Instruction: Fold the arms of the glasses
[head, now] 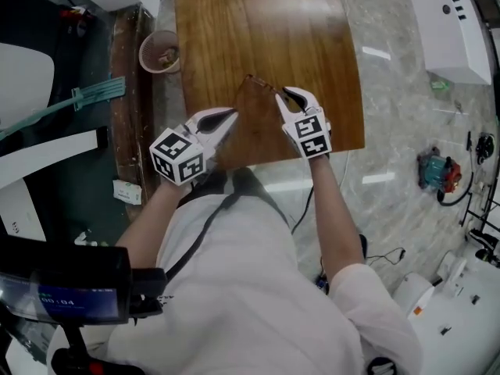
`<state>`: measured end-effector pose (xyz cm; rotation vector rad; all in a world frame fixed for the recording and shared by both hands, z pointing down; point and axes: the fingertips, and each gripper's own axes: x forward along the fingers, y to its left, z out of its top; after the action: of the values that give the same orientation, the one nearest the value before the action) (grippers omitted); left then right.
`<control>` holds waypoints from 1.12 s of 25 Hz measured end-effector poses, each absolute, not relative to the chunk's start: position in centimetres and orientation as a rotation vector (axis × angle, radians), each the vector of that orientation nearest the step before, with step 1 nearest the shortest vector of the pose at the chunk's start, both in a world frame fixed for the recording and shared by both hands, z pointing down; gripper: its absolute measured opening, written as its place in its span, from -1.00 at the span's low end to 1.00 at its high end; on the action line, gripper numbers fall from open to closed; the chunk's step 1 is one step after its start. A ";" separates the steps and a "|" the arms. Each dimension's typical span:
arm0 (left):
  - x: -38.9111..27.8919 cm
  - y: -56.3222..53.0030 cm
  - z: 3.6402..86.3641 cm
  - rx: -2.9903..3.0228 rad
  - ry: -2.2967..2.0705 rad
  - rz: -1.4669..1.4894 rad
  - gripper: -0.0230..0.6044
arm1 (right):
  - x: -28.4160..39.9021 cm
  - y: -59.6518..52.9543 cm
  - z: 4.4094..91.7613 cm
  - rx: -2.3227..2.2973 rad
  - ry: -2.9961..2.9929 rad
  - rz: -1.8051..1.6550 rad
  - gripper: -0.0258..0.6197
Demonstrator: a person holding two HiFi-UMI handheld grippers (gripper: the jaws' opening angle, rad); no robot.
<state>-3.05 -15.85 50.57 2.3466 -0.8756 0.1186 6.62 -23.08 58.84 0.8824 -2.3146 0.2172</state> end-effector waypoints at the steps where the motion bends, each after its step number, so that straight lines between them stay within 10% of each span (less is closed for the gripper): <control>1: -3.0 -15.9 50.9 2.339 -0.875 0.128 -0.91 | 6.5 -23.3 59.5 0.856 -2.300 0.212 -0.70; 28: -9.6 -15.5 51.5 2.275 -1.024 0.094 -0.91 | 2.8 -24.2 57.9 0.795 -2.555 0.563 -0.79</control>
<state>-9.64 -15.51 51.51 2.2755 -1.0236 0.0939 2.81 -24.21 57.92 0.7952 -2.5553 0.5626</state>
